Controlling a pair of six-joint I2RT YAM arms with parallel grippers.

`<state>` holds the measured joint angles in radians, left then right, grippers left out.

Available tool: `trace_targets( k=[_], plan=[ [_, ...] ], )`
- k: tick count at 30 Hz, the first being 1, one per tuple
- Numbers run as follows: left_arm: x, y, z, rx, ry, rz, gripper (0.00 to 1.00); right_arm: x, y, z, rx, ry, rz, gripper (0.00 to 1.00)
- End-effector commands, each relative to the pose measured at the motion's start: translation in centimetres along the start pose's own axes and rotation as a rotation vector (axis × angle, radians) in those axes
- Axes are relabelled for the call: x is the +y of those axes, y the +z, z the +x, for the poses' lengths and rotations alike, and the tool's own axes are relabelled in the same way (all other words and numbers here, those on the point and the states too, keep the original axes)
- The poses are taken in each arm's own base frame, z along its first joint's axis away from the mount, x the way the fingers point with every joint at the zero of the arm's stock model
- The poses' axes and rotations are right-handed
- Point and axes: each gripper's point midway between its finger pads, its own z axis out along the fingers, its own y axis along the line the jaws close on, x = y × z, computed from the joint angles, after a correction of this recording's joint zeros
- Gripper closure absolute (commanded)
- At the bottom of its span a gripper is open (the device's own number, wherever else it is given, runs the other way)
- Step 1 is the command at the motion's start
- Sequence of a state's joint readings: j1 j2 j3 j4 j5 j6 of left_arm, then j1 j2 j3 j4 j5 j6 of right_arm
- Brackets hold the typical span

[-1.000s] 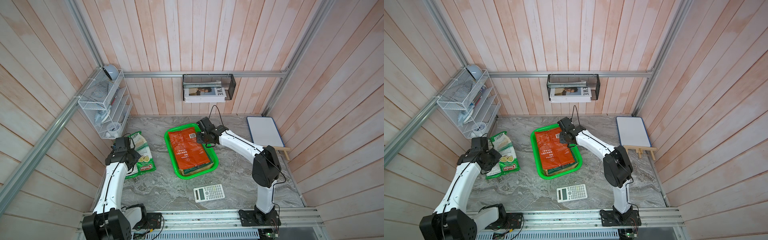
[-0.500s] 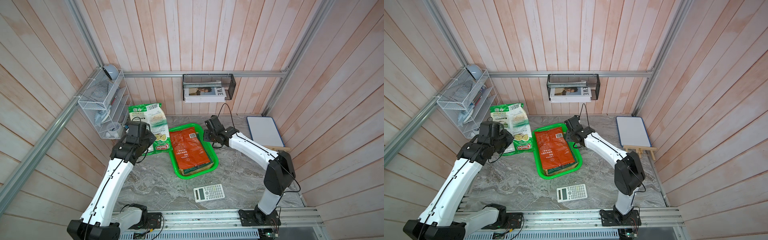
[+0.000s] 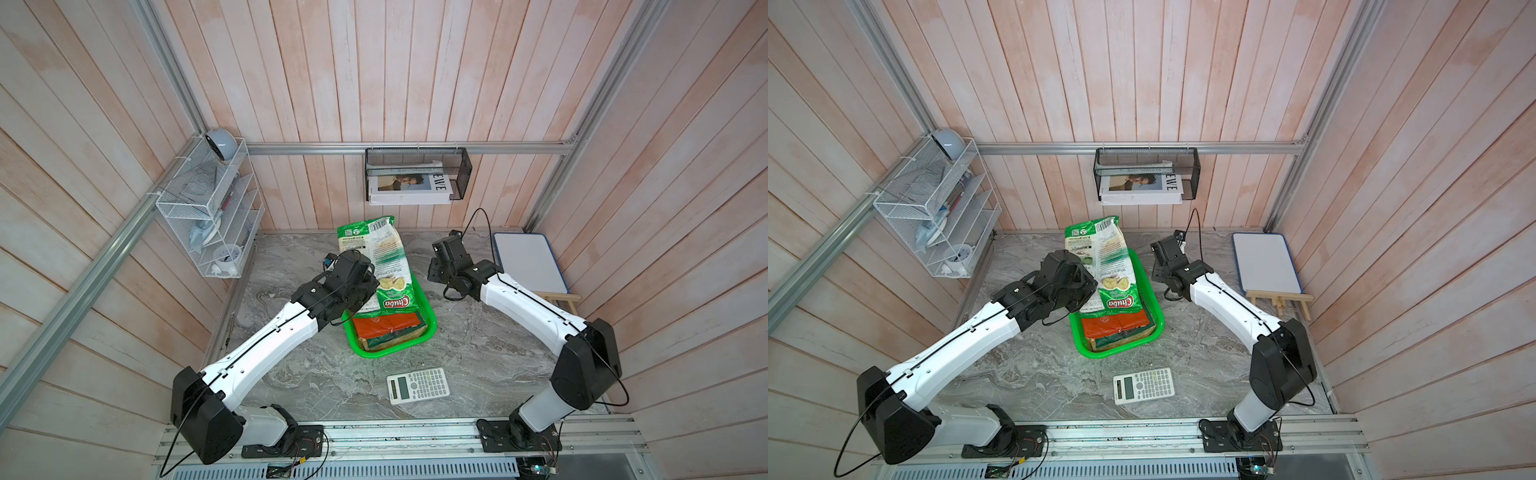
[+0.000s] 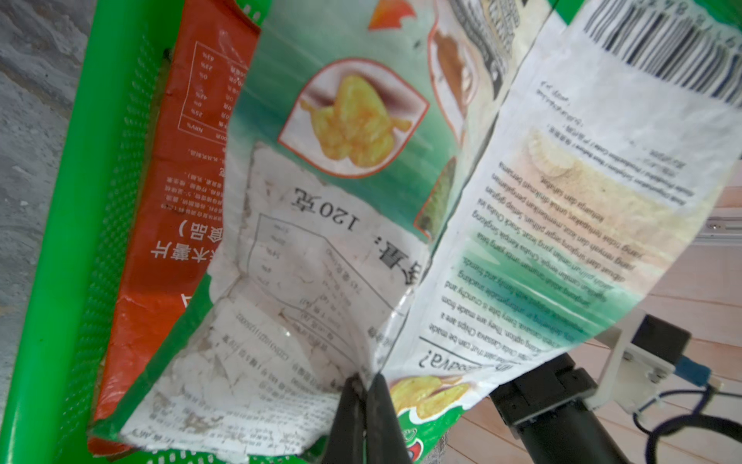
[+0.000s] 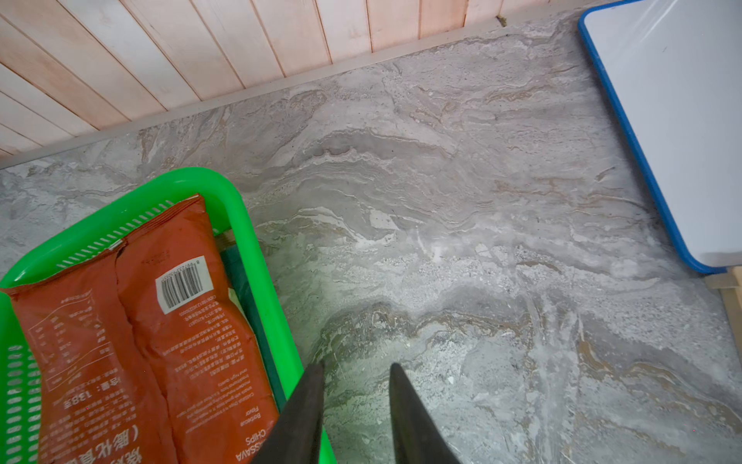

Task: Put the potato chips into the basket
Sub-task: Place the potato chip in the basket.

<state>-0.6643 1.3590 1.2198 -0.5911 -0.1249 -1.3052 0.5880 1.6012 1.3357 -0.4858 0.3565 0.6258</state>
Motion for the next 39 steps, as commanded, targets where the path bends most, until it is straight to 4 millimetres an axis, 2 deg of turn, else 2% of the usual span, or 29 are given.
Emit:
trace_targets(
  k=[1,5,10,14,19,20,21,23,25,26,27,32,35,38,39],
  plan=[
    [1.2,1.1,0.1,-0.03,-0.104,0.007,1.0,-1.2,-0.5,-0.2,-0.034,0.022,0.031,0.68],
    [3.6,3.9,3.0,0.054,-0.182,-0.018,1.0,-1.8,-0.5,0.4,-0.024,0.027,0.039,0.68],
    [5.3,5.3,5.8,0.095,-0.19,-0.064,1.0,-2.0,-0.4,0.9,-0.021,0.033,0.036,0.68],
    [6.5,5.9,6.4,0.095,-0.205,-0.087,0.99,-1.8,0.0,1.5,-0.007,0.05,0.022,0.68],
    [6.1,6.3,6.2,0.079,-0.246,-0.067,0.99,-1.6,0.3,1.9,0.009,0.052,0.013,0.68],
    [5.9,6.4,6.2,0.078,-0.243,-0.065,0.97,-1.6,0.2,1.8,0.007,0.052,0.011,0.69],
    [5.5,6.6,6.1,0.078,-0.235,-0.061,0.83,-1.6,0.2,1.8,0.007,0.049,0.01,0.68],
    [5.3,6.8,6.1,0.078,-0.22,-0.061,0.46,-1.5,0.1,1.5,0.005,0.043,0.009,0.68],
    [5.1,6.9,6.0,0.075,-0.203,-0.053,0.22,-1.4,0.2,1.6,0.011,0.03,0.009,0.68],
    [5.0,6.7,5.7,0.065,-0.191,-0.057,0.11,-1.4,0.3,1.6,0.013,0.023,0.016,0.68],
    [4.8,6.5,5.3,0.051,-0.152,-0.06,0.09,-1.6,0.3,1.7,0.015,0.017,0.024,0.68],
    [3.0,4.8,2.6,-0.059,0.019,-0.033,0.1,-2.1,0.8,2.2,0.022,0.004,0.047,0.67],
    [1.5,2.1,-1.1,-0.218,0.178,-0.019,0.11,-3.5,1.3,2.0,0.016,0.01,0.095,0.67],
    [0.7,-1.5,-6.0,-0.441,0.398,-0.059,0.11,-6.7,1.9,1.2,0.02,0.094,0.163,0.67],
    [1.1,-2.4,-7.7,-0.523,0.466,-0.097,0.07,-8.0,2.2,1.0,0.023,0.124,0.186,0.67]
  ],
)
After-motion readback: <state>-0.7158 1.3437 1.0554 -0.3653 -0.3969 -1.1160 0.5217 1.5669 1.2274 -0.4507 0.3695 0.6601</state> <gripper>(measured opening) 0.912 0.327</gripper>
